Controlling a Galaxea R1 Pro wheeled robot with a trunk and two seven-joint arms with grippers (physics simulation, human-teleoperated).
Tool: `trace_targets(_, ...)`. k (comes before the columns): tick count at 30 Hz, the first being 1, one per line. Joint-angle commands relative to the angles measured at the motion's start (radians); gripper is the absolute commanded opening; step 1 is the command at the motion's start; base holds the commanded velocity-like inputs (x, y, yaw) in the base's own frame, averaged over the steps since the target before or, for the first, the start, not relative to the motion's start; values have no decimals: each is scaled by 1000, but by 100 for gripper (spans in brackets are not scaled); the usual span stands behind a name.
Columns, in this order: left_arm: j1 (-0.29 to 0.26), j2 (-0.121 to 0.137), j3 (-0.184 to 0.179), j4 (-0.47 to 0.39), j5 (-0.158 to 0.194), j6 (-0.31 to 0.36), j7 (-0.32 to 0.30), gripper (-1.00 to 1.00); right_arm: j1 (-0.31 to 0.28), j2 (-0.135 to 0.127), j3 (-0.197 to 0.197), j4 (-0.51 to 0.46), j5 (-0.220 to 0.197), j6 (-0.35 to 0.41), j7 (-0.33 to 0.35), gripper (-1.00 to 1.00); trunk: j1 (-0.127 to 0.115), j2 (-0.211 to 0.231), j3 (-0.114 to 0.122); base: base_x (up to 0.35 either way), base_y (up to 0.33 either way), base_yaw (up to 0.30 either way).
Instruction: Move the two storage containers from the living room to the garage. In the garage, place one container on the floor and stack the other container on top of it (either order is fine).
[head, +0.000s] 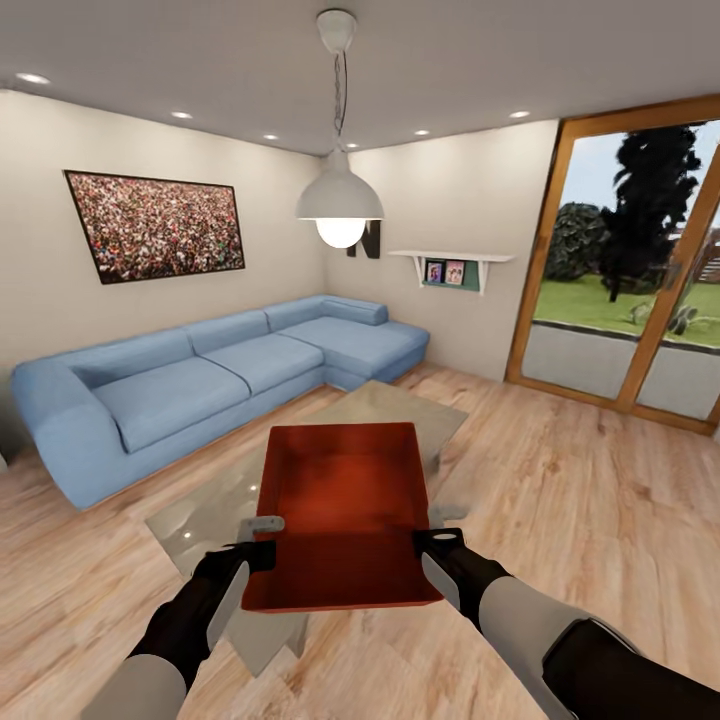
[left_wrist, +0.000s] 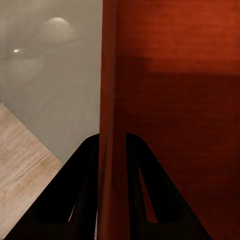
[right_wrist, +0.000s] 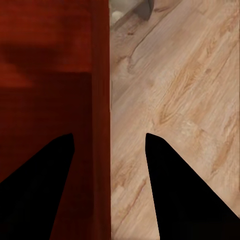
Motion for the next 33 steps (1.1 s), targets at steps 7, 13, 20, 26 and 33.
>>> trace_targets(7,-1,1,-1,9,-19,9,15,-100,-1,-1,14,-8,5,5,12,-100,1,-2,-4,0,0,295)
trace_targets(13,-1,1,-1,9,-19,9,15,-100,-1,-1,14,-8,6,5,12,-100,1,-2,-7,0,0,295)
trace_targets(20,-1,1,-1,9,-19,9,15,-100,-1,-1,14,-8,7,5,12,-100,1,-2,-10,0,0,295)
trace_targets(26,-1,1,-1,9,-19,9,15,-100,-1,-1,14,-8,7,5,12,-100,1,-2,-12,0,0,295)
trace_targets(33,-1,1,-1,9,-19,9,15,-100,-1,-1,14,-8,7,5,12,-100,1,-2,-15,0,0,295)
